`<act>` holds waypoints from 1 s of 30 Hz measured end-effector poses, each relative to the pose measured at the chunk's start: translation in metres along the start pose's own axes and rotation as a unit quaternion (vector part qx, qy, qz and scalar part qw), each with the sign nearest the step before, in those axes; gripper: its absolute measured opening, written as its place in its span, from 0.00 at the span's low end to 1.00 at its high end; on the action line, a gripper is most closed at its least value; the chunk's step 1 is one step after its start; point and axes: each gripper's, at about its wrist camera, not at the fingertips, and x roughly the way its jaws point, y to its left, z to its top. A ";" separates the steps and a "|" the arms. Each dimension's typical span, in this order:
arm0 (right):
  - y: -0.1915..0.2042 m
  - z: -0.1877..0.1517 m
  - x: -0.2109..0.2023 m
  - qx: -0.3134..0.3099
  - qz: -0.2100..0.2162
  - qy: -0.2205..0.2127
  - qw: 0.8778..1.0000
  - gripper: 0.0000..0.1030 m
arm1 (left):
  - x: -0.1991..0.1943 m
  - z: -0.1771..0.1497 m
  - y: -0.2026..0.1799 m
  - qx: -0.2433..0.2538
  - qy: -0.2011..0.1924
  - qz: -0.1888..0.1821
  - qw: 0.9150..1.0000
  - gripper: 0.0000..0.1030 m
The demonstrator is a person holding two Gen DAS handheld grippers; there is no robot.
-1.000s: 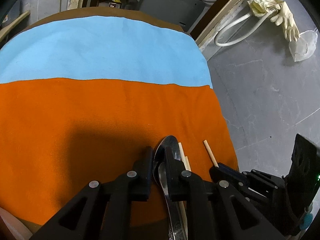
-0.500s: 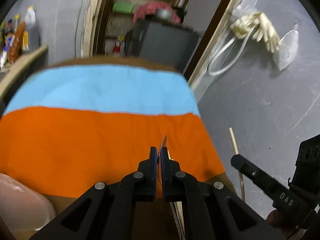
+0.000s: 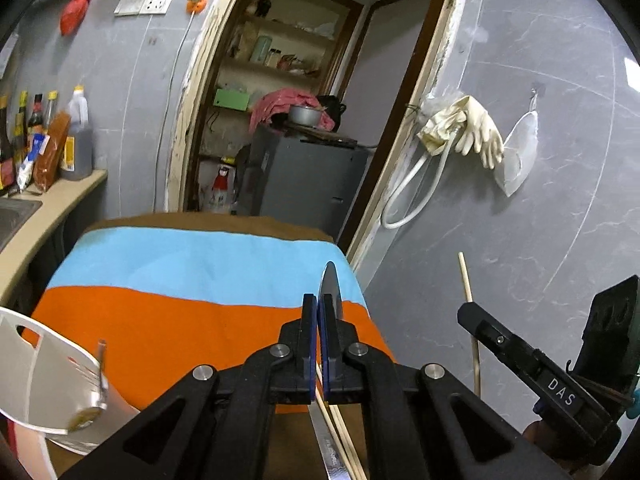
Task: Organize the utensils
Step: 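Carry the spoon with the left tool while the right tool carries the chopstick to the basket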
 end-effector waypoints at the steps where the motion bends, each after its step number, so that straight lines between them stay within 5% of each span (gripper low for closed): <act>1: 0.005 0.002 -0.002 -0.001 0.002 -0.004 1.000 0.04 | -0.003 0.001 0.001 0.000 -0.002 -0.001 1.000 0.02; 15: 0.084 0.020 0.007 -0.035 0.068 -0.084 0.993 0.04 | -0.086 0.042 0.031 0.008 -0.073 0.022 0.997 0.02; 30: 0.192 0.009 0.049 -0.072 0.146 -0.118 0.980 0.04 | -0.178 0.073 0.119 0.006 -0.153 0.137 0.979 0.02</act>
